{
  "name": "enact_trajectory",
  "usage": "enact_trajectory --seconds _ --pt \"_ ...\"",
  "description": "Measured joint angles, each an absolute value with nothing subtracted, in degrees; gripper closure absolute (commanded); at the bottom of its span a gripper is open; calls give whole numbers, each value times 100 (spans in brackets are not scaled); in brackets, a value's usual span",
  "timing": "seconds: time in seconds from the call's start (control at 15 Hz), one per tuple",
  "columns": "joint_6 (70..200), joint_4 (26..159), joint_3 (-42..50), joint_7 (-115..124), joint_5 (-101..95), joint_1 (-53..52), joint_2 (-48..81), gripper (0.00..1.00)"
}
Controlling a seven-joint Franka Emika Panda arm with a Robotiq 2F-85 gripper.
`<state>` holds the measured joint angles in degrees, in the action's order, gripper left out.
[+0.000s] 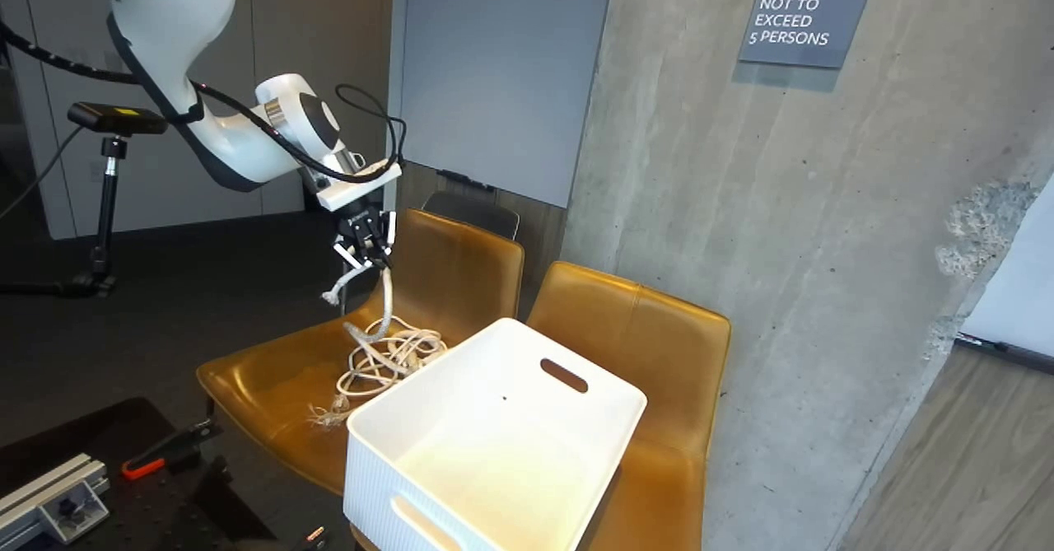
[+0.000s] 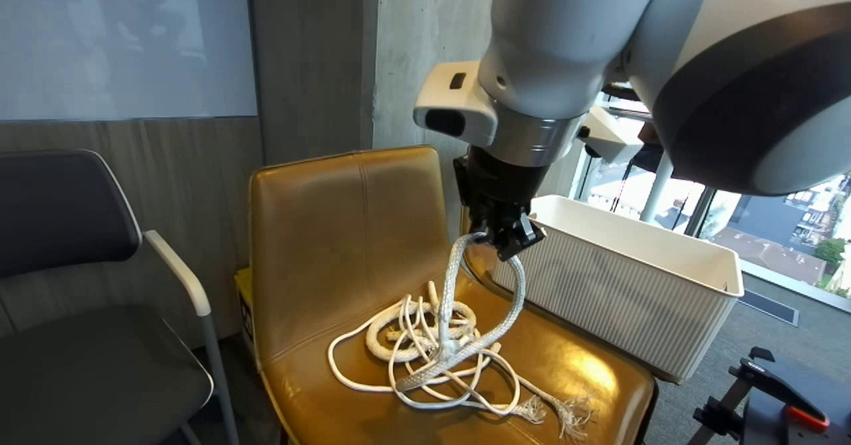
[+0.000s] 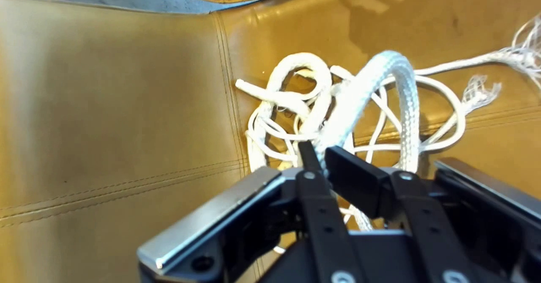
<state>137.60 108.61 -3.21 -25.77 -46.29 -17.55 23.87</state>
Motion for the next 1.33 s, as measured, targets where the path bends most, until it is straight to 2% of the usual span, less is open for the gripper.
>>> enact_trajectory --seconds 0.07,0.13,0.67,0.73,0.8,0.93,1.33 --pt "13832 11108 -322 -2420 -4783 -1722 2225 62" --pt "13887 11304 -324 -2295 -4921 -1678 2086 61" --pt "14214 11626 -413 -2020 -5303 -1375 1731 3" --pt "14287 11625 -443 -2034 -5293 -1331 1731 0" --pt "14370 11626 -480 -2084 -5252 -1270 1731 15" --pt "14598 11625 -577 -2366 -4975 -1082 1730 0" --pt "14692 11625 -630 -2498 -4881 -965 1731 0"
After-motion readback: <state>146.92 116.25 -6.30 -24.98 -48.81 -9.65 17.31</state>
